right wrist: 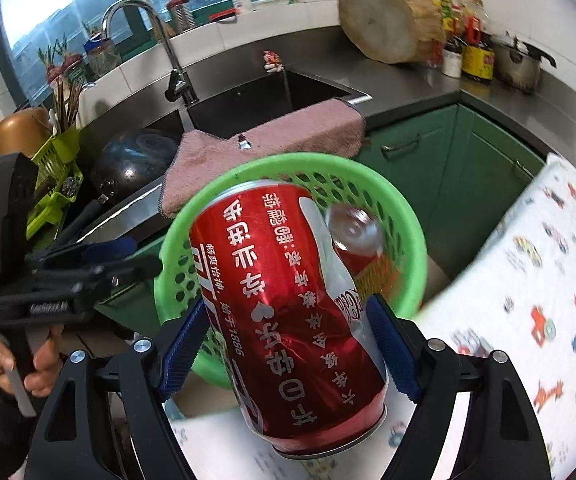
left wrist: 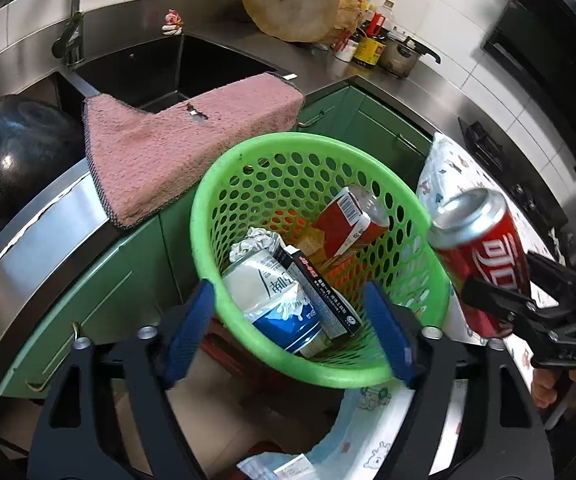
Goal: Collect trash
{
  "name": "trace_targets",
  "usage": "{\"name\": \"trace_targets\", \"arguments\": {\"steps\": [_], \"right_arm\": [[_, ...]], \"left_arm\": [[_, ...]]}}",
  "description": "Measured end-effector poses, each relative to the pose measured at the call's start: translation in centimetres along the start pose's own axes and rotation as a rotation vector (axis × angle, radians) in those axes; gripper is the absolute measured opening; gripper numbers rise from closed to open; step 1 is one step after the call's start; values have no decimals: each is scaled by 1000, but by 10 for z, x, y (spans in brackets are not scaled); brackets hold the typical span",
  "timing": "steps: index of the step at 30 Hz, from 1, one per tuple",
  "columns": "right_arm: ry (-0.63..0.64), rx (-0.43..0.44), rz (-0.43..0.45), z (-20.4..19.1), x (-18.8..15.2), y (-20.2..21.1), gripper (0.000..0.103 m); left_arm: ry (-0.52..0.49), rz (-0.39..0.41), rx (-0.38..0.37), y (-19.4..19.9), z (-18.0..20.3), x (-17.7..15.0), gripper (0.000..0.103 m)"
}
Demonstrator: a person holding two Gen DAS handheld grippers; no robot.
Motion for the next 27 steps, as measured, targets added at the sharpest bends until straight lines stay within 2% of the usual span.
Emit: {"name": "trace_targets", "arguments": {"steps": [2,8,19,27], "right_arm": [[24,-19,31,-6,7,2,85],[40,-20,61,-10,6,16,86],[-7,-80,53,15,-36,53,87],[-69,-121,38,20,-73,77,89]], "left_arm": [[0,3,-4,2,0,-2,78],[-5,7,-5,7,0,-4,78],[-45,22,-24,18,24,-11,80],[-86,58,8,34,42,-24,88]]}}
Point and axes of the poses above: each gripper's, at about its wrist camera, not at the fingertips, and y roughly against the way its jaws point, z to its right, x to its top, the point moved 6 cm from there along -y, roughly the way its jaws point, and after that the axes turned 2 degrees about -z, right-handed, at the moved point
